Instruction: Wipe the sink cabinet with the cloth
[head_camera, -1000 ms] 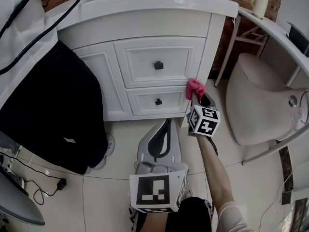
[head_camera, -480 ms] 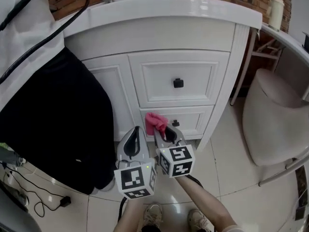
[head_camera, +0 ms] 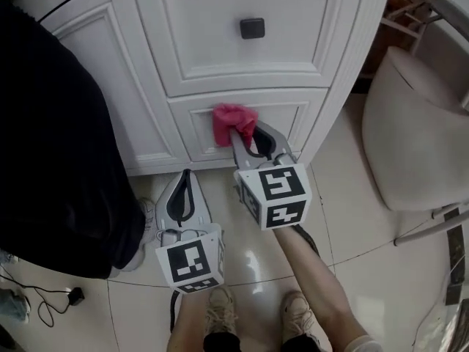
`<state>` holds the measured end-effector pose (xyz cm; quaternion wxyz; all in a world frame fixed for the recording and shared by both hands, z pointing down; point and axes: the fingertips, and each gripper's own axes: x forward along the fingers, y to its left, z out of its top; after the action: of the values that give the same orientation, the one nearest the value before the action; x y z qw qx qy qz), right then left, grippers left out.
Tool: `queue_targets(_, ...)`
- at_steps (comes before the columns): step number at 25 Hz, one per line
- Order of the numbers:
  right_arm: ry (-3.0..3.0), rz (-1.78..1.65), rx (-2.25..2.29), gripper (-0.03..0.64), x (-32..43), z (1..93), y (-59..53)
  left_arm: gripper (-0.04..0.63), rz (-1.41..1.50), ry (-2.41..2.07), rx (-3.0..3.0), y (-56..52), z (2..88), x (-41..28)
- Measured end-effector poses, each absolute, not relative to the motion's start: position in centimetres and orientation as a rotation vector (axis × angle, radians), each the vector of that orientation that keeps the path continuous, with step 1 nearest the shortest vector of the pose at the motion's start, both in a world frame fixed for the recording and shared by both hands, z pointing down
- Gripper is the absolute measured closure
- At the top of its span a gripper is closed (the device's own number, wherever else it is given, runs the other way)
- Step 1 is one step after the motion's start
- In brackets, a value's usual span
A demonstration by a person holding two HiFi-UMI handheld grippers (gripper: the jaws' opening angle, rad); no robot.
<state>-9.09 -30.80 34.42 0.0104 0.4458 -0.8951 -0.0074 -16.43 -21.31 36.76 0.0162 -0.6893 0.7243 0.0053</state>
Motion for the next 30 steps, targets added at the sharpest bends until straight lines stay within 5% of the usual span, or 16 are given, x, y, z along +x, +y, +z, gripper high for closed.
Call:
queue_targets(9, -2.817, 0.072, 1.462, 0.551, -4.6, 34.9, -30.2, 0.583, 0.007, 2.180, -2.216, -23.0, 38.1, -15.0)
queue_targets(23, -2.364, 0.004, 2.015, 0.554, 12.5, 36.6, -33.1, 0.583, -0.030, 2.172, -2.219, -24.6, 39.2, -14.1)
queue_targets(26, -2.600, 0.063, 1.915, 0.554, 8.1, 36.0, -29.6, 0.583, -0.018, 2.173, -2.234, -23.6, 39.4, -14.5)
queue_targets(30, -2.891, 0.138, 1.398, 0.554, -6.9, 39.4, -26.3, 0.583, 0.025, 2.274, -2.104, -21.5, 38.7, -18.5)
